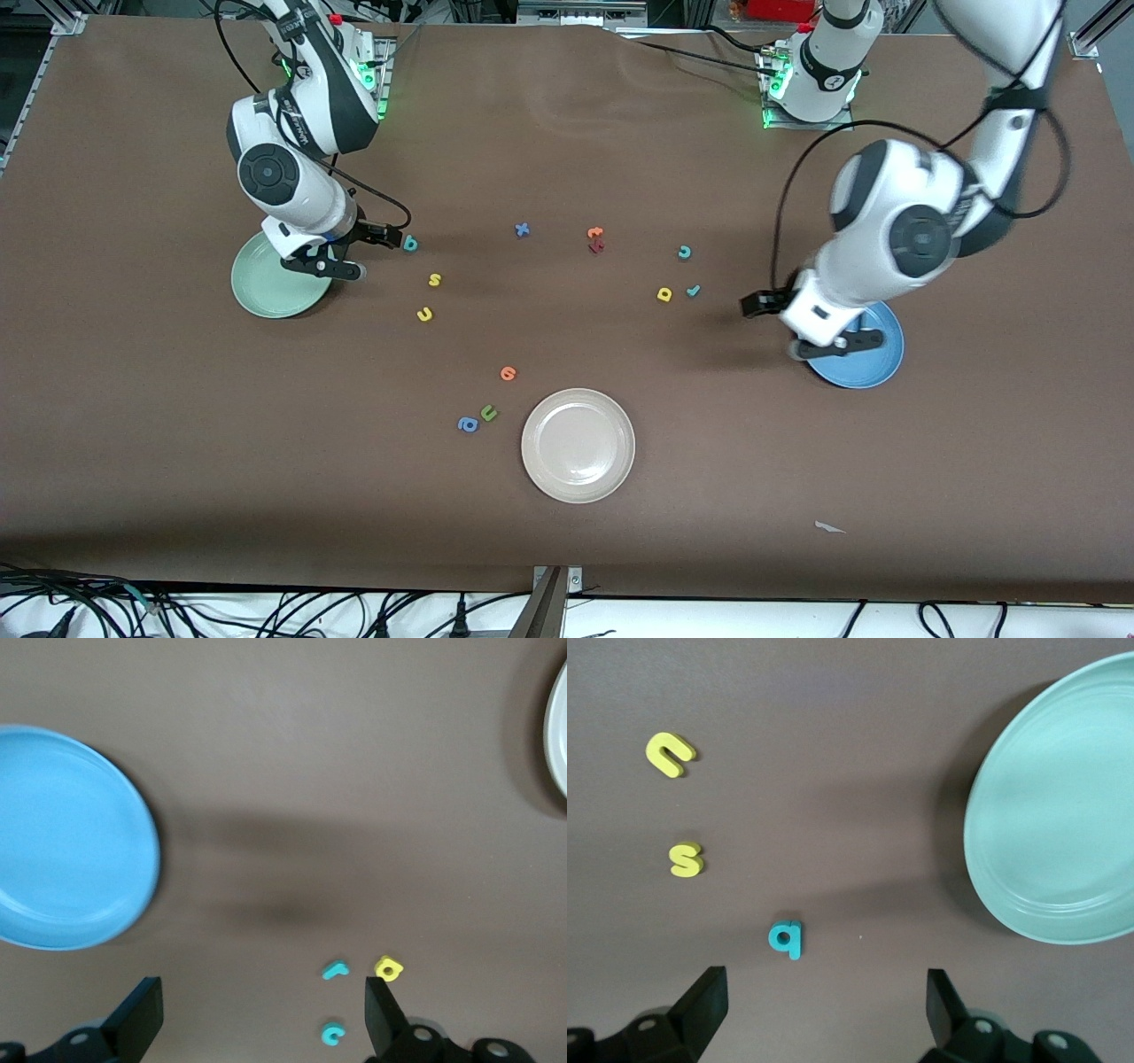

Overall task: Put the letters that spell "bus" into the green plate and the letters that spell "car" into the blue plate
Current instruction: 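Move the right gripper to the teal q while the left gripper reaches the teal c, then grasp the teal q with the right gripper while the left gripper grasps the teal c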

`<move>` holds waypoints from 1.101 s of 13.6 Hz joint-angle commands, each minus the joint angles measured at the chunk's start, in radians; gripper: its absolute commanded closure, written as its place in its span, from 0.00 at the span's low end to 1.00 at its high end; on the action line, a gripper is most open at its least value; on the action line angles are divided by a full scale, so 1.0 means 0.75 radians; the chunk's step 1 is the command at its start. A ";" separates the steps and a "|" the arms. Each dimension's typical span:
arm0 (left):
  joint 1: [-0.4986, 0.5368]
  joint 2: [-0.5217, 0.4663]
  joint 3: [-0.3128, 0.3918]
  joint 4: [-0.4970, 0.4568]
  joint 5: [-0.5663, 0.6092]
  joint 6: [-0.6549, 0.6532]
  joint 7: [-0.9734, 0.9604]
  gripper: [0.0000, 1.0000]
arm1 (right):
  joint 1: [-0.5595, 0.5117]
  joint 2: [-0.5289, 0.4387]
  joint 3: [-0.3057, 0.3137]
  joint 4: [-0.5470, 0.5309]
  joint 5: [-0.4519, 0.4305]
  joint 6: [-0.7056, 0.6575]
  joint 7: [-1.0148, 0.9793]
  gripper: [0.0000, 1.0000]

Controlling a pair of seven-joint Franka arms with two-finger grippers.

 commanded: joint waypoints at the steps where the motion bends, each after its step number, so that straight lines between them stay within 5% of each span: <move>1: 0.008 -0.037 -0.084 -0.185 -0.002 0.150 -0.083 0.00 | -0.003 0.002 0.010 -0.089 0.026 0.131 0.031 0.01; 6: -0.041 -0.027 -0.146 -0.392 -0.002 0.336 -0.147 0.00 | -0.003 0.125 0.120 -0.099 0.026 0.286 0.201 0.01; 11: -0.082 0.024 -0.148 -0.415 -0.002 0.342 -0.147 0.00 | -0.003 0.154 0.121 -0.140 0.024 0.303 0.199 0.01; 15: -0.123 0.029 -0.148 -0.541 -0.002 0.552 -0.149 0.00 | -0.005 0.178 0.121 -0.222 0.024 0.448 0.201 0.02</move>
